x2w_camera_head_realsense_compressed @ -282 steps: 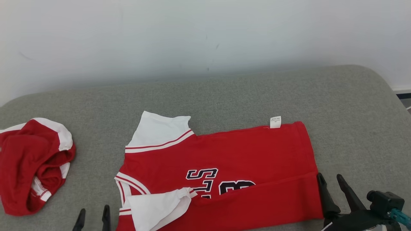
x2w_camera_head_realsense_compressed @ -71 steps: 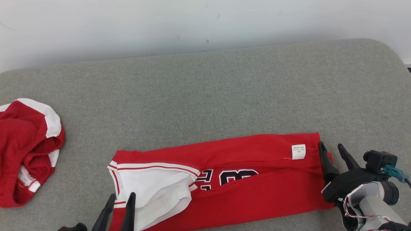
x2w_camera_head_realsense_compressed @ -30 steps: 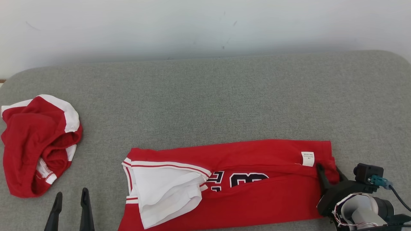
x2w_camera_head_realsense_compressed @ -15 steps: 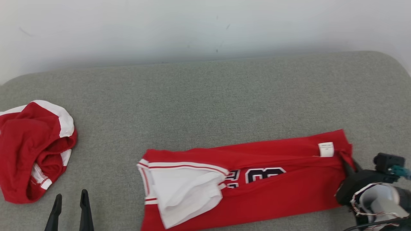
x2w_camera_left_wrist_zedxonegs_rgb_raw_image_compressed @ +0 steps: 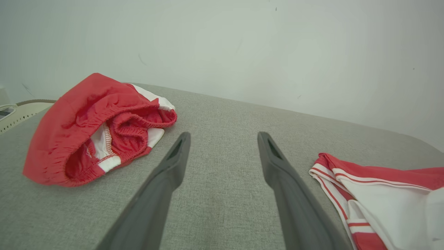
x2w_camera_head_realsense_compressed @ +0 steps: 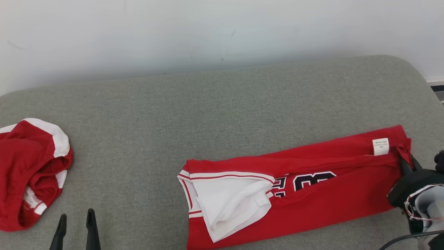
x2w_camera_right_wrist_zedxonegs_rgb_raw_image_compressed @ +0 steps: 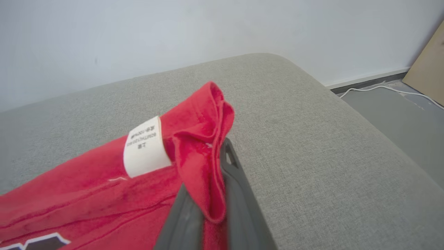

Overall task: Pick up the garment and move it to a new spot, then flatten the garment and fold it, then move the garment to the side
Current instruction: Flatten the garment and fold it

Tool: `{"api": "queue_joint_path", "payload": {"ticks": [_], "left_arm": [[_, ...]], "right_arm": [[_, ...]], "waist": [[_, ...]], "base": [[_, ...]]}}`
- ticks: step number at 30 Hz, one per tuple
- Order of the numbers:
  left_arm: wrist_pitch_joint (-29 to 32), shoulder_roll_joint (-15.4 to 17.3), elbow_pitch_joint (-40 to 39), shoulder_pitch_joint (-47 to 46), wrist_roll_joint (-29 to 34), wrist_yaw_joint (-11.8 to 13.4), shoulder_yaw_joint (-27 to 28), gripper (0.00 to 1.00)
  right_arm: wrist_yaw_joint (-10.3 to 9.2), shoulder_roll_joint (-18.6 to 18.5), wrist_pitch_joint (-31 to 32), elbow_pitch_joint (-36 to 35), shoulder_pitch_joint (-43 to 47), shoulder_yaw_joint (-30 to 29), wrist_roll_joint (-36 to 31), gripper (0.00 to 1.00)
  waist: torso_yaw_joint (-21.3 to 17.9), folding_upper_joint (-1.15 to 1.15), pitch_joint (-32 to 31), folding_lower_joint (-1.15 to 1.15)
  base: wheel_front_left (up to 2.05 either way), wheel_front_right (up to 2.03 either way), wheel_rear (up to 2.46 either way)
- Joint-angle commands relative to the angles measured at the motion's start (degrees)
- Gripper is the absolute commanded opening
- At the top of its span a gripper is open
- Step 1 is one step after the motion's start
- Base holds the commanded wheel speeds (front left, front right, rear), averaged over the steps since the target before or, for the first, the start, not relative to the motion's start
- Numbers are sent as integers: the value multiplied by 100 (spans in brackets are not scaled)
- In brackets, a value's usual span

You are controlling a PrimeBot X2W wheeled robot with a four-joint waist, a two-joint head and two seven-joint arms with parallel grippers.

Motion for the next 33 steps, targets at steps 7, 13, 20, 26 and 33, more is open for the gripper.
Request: {"api": "queue_joint_path", "payload": {"ticks": [7,13,20,26,33], "left_arm": [[-21,1,-13,80,-89,32,47,100],[-21,0,-3,67,-69,19,50,100],[-21,1,11,20,-83,5,19,100],[-22,0,52,-51,-100,-15,5,100],[-22,0,100,-76,-124,2,-44,100]], "right_arm": [[-5,220,274,-947,244,314,736,0],[-5,175,718,-2118,494,782,1464,0],[-4,188,1122,-3325,744,1243,2215,0],[-4,265,1258,-3907,835,1518,2534,0],[-3,431,1359,-4415,854,1876,2752,0]], "waist": [[-127,0,3,0],[-170,0,-4,0],[-113,0,10,0],[-16,0,20,0],[137,0,8,0]], "base": [[0,0,0],[0,0,0],[0,0,0],[0,0,0],[0,0,0]]}}
